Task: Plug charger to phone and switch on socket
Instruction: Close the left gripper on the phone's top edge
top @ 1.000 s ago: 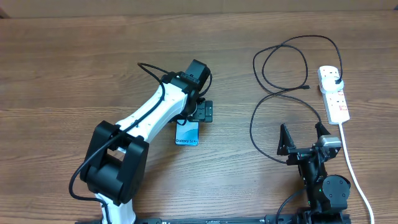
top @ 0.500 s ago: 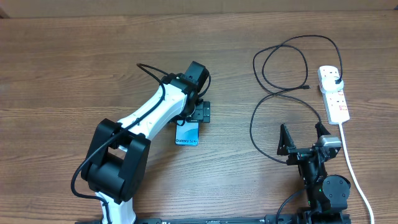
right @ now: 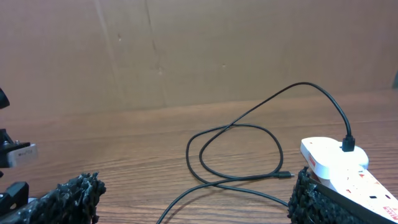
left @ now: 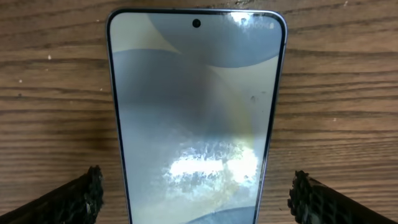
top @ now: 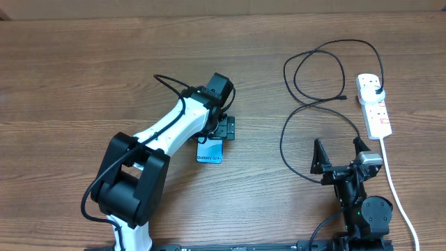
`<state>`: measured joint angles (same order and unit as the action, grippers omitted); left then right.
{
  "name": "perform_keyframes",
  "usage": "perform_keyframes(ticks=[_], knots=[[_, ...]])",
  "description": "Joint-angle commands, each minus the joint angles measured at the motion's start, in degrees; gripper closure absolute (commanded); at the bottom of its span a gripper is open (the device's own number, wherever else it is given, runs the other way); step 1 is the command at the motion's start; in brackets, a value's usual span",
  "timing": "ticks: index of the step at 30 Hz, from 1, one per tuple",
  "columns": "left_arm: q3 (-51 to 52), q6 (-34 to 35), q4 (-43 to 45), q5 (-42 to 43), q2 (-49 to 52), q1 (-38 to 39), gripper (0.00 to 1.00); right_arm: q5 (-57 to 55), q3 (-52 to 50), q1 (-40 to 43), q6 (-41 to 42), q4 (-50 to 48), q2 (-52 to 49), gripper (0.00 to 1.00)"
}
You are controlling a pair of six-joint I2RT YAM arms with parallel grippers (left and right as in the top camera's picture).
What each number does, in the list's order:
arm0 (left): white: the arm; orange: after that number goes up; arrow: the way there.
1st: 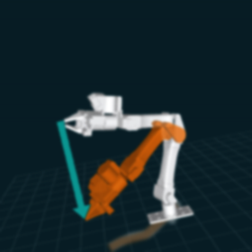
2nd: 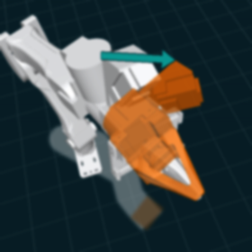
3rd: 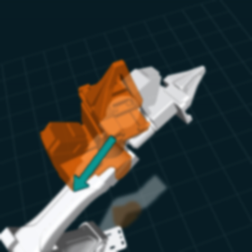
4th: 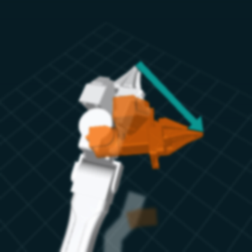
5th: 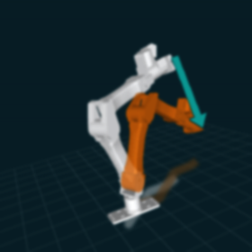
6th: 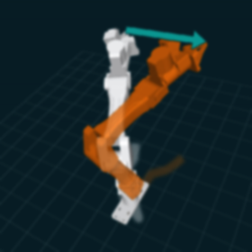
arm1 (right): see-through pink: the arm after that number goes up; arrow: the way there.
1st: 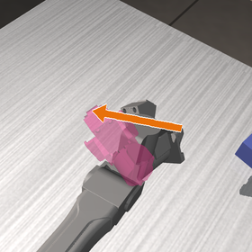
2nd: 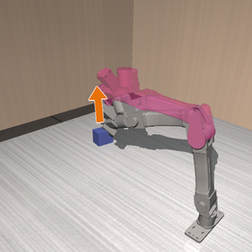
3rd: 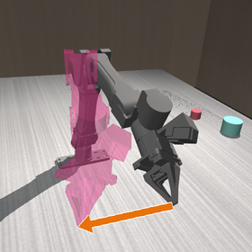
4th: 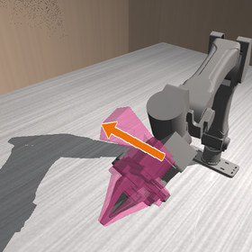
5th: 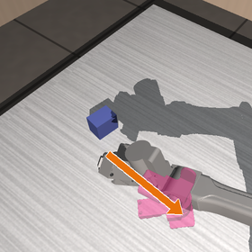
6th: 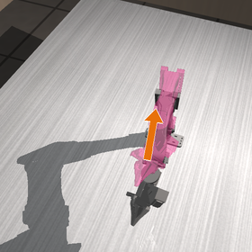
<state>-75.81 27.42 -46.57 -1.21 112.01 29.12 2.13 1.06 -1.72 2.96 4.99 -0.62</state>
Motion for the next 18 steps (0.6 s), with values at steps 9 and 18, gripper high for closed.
perform_keyframes(ticks=[9, 18], knots=[[1.9, -1.7, 2.3, -1.1, 1.9, -0.3, 0.0, -0.1, -0.6, -0.3, -0.2, -0.3, 0.5, 0.0], [1.9, -1.7, 2.6, 2.1, 6.6, -0.3, 0.0, -0.1, -0.6, -0.3, -0.2, -0.3, 0.5, 0.0]])
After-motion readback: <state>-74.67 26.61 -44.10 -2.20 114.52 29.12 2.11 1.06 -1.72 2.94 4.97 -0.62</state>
